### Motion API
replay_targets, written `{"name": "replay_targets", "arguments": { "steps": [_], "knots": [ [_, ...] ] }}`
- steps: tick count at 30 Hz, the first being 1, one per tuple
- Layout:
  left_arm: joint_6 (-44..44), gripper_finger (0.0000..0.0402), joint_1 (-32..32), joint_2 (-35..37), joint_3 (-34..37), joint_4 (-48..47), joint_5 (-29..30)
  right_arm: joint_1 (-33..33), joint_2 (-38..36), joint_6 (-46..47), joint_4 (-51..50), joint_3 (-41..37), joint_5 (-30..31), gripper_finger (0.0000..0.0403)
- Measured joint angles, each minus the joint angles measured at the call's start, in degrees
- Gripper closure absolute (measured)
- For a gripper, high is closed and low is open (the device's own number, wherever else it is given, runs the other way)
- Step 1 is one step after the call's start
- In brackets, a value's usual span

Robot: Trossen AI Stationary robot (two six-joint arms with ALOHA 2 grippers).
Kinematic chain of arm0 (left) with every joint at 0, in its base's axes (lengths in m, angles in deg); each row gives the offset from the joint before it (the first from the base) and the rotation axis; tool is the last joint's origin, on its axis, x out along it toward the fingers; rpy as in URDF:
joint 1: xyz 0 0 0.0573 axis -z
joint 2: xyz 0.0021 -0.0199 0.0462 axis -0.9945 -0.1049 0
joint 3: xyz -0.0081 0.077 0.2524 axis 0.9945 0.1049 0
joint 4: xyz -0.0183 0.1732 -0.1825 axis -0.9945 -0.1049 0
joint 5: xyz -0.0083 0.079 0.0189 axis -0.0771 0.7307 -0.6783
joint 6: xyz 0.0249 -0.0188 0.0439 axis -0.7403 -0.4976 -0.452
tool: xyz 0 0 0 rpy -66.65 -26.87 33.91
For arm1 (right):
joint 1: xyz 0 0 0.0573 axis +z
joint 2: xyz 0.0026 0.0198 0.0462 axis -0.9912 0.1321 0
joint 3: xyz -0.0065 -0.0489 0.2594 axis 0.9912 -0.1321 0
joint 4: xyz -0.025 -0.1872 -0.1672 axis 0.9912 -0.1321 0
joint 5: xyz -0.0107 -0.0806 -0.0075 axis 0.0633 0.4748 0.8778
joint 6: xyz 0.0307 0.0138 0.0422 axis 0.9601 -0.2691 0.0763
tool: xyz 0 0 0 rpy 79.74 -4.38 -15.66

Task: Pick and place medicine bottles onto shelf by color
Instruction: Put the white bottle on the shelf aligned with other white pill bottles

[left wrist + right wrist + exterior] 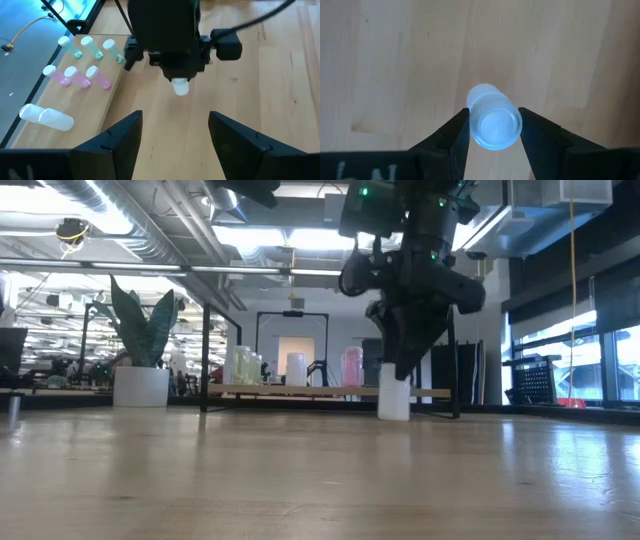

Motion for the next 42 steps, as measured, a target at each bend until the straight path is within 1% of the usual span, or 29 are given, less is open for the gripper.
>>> {"name": "replay_targets", "arguments": {
  "steps": [5,18,22,26,30,32,38,42],
  "knots": [
    [0.0,0.0181,0.0,0.0,0.0,0.0,0.0,0.0,2.1,0.2,0.0,0.0,0.0,0.0238],
    [0.0,0.0181,0.0,0.0,0.0,0.1,0.0,0.0,2.1,0.5,1.3,0.0,0.0,0.0235],
    [-0.1,0.0181,0.0,0.0,0.0,0.1,0.0,0.0,2.1,0.4,1.3,-0.1,0.0,0.0217],
    [-0.1,0.0181,0.0,0.0,0.0,0.1,0.0,0.0,2.1,0.3,1.4,-0.1,0.4,0.0192],
    [-0.1,0.0181,0.0,0.0,0.0,0.1,0.1,0.2,2.1,0.1,1.3,-0.1,4.7,0.0164],
    [-0.1,0.0181,0.0,0.0,0.0,0.1,0.1,0.2,2.1,0.1,1.3,-0.1,5.4,0.0156],
    [-0.1,0.0181,0.0,0.0,0.0,0.1,0.1,0.3,2.1,0.7,-0.2,-0.1,4.8,0.0155],
    [-0.1,0.0181,0.0,0.0,0.0,0.1,0.1,0.7,2.1,0.4,-3.0,0.9,4.5,0.0155]
  ]
}}
